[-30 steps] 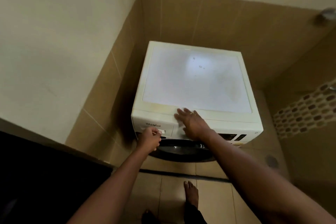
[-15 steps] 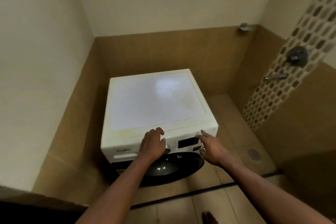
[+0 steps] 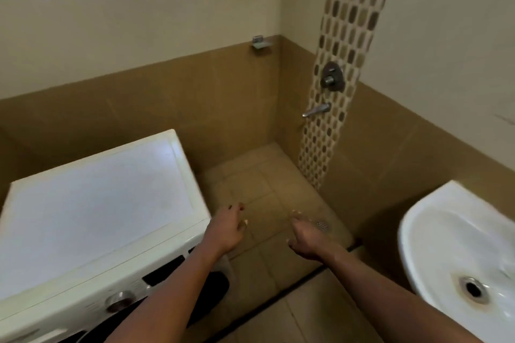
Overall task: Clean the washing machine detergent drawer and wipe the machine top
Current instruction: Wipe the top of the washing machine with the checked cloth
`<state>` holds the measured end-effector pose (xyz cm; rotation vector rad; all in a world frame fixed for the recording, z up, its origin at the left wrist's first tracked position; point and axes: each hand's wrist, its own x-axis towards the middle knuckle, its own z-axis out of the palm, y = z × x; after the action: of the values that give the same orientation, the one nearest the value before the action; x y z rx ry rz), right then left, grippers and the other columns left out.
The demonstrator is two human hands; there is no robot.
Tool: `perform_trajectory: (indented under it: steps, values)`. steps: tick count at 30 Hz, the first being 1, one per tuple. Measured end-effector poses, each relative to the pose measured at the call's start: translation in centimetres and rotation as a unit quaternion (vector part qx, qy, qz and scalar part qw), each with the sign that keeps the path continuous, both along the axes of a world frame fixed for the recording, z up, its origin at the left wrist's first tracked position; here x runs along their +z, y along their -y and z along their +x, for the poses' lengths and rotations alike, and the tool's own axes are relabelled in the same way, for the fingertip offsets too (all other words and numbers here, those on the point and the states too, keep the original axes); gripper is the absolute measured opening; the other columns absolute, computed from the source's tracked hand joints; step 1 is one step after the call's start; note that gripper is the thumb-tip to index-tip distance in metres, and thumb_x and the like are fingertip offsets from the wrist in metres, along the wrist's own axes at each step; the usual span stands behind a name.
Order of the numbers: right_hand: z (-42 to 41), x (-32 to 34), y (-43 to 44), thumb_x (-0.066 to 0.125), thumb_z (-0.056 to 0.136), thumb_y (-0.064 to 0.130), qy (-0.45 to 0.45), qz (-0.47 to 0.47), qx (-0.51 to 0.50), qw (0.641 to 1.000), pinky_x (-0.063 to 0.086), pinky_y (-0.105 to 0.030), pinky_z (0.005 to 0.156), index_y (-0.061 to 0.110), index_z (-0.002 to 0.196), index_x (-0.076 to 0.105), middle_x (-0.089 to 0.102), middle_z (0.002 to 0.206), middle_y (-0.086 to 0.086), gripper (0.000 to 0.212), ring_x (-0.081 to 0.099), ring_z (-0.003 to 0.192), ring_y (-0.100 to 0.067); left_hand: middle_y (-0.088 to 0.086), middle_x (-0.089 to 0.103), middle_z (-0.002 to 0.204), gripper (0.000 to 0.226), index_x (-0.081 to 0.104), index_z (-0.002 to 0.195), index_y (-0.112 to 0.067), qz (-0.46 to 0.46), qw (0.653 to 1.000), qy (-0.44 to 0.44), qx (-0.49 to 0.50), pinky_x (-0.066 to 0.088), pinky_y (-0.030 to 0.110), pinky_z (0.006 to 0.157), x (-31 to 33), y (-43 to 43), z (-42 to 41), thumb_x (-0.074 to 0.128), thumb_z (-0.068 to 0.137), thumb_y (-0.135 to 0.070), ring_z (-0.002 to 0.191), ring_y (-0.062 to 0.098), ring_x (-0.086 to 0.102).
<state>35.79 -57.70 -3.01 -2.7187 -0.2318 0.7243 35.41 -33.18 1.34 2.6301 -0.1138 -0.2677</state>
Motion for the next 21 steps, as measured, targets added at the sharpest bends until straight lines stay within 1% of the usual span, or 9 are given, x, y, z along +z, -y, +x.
perform_trajectory:
  steps: [2, 5, 9, 12, 16, 19, 21]
  values:
    - [2.4, 0.7, 2.7, 0.055, 0.103, 0.034, 0.014, -0.007, -0.009, 1.000, 0.016, -0.037, 0.126, 0.002, 0.160, 0.018, 0.010, 0.171, -0.017, 0.075, 0.014, 0.158, -0.030, 0.007, 0.057, 0.140, 0.049, 0.045, 0.148, -0.020, 0.006, 1.000, -0.003, -0.014, 0.049, 0.034, 0.101, 1.1, 2.7, 2.3, 0.056, 0.103, -0.036, 0.124, 0.022, 0.056]
    - [6.1, 1.6, 5.0, 0.051, 0.106, 0.038, 0.026, -0.011, -0.010, 1.000, 0.011, -0.039, 0.129, 0.002, 0.162, 0.011, 0.001, 0.172, -0.016, 0.078, 0.006, 0.159, -0.029, 0.010, 0.053, 0.146, 0.060, 0.037, 0.155, -0.017, 0.029, 0.999, -0.001, -0.033, 0.049, 0.038, 0.106, 2.4, 4.8, 5.9, 0.055, 0.103, -0.041, 0.130, 0.025, 0.054]
    - [11.6, 4.0, 5.6, 0.056, 0.103, 0.037, 0.067, -0.001, 0.001, 0.998, 0.014, -0.039, 0.129, 0.006, 0.163, 0.012, 0.005, 0.173, -0.012, 0.081, 0.009, 0.159, -0.027, 0.012, 0.052, 0.147, 0.057, 0.041, 0.152, -0.014, -0.003, 1.000, 0.015, 0.006, 0.045, 0.040, 0.107, 4.2, 5.7, 11.6, 0.055, 0.104, -0.040, 0.133, 0.026, 0.052]
    - [16.2, 6.3, 4.5, 0.058, 0.103, 0.036, 0.107, -0.014, 0.040, 0.993, 0.013, -0.038, 0.129, 0.006, 0.163, 0.014, 0.007, 0.172, -0.013, 0.081, 0.010, 0.159, -0.027, 0.011, 0.054, 0.145, 0.055, 0.044, 0.150, -0.013, -0.003, 0.999, 0.035, 0.029, 0.044, 0.039, 0.108, 5.2, 5.1, 16.1, 0.056, 0.103, -0.040, 0.133, 0.027, 0.051]
    - [24.4, 9.8, 1.9, 0.056, 0.104, 0.034, 0.155, -0.021, 0.079, 0.985, 0.007, -0.040, 0.130, 0.007, 0.164, 0.009, 0.002, 0.173, -0.012, 0.080, 0.003, 0.160, -0.025, 0.008, 0.054, 0.143, 0.055, 0.044, 0.148, -0.015, 0.022, 0.997, 0.061, 0.036, 0.047, 0.041, 0.108, 6.9, 3.4, 23.2, 0.054, 0.103, -0.045, 0.132, 0.026, 0.051]
    - [32.1, 12.9, -0.3, 0.057, 0.103, 0.034, 0.192, -0.029, 0.091, 0.977, 0.007, -0.041, 0.130, 0.008, 0.163, 0.010, 0.002, 0.173, -0.011, 0.081, 0.003, 0.160, -0.025, 0.006, 0.051, 0.146, 0.059, 0.041, 0.151, -0.017, 0.026, 0.995, 0.090, 0.035, 0.047, 0.042, 0.109, 10.0, 1.6, 29.8, 0.055, 0.102, -0.046, 0.135, 0.024, 0.049]
    - [37.1, 15.2, -1.8, 0.058, 0.102, 0.034, 0.212, -0.044, 0.090, 0.972, 0.008, -0.041, 0.130, 0.008, 0.163, 0.012, 0.004, 0.173, -0.013, 0.081, 0.004, 0.160, -0.026, 0.007, 0.051, 0.145, 0.059, 0.041, 0.150, -0.017, 0.026, 0.991, 0.122, 0.045, 0.047, 0.043, 0.109, 12.4, 0.2, 34.4, 0.055, 0.101, -0.047, 0.135, 0.026, 0.049]
